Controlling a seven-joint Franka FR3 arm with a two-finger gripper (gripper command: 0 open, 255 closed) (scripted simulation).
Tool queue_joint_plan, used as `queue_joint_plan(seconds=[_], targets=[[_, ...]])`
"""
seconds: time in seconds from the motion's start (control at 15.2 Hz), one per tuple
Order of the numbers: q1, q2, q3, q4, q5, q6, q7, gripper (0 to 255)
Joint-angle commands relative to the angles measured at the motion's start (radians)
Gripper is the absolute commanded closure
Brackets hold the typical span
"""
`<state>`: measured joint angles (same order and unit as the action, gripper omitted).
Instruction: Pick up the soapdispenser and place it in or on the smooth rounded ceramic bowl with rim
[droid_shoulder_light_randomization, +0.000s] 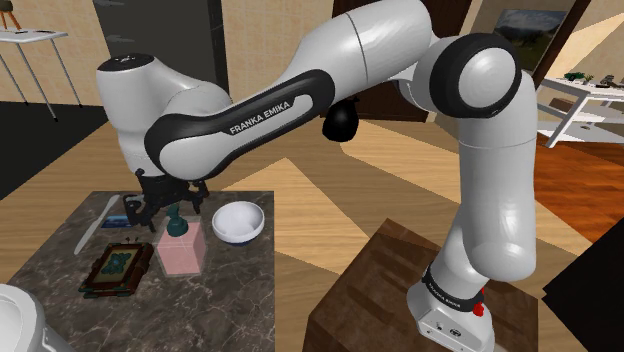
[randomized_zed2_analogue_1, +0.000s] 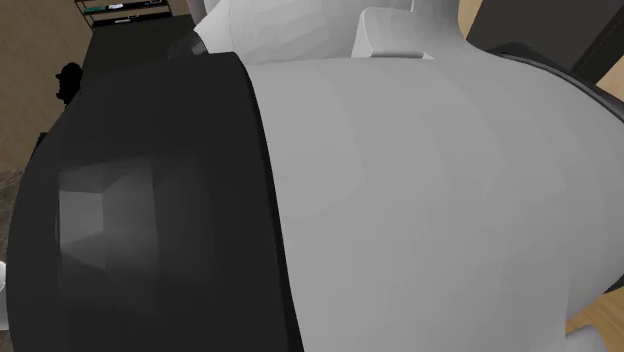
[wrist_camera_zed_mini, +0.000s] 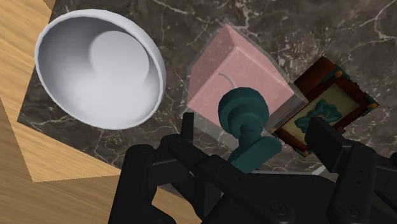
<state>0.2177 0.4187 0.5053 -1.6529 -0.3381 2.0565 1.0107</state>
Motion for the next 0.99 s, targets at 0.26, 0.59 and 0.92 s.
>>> queue_joint_plan(seconds=[0.26, 0.59, 0.92], targets=[[0.000, 0.005, -0.001, 0.001, -0.002, 0.004, 0.000, 0], [0.000, 0.005, -0.001, 0.001, -0.002, 0.003, 0.000, 255], [0.000, 0.004, -0.001, 0.001, -0.002, 0.003, 0.000, 255]])
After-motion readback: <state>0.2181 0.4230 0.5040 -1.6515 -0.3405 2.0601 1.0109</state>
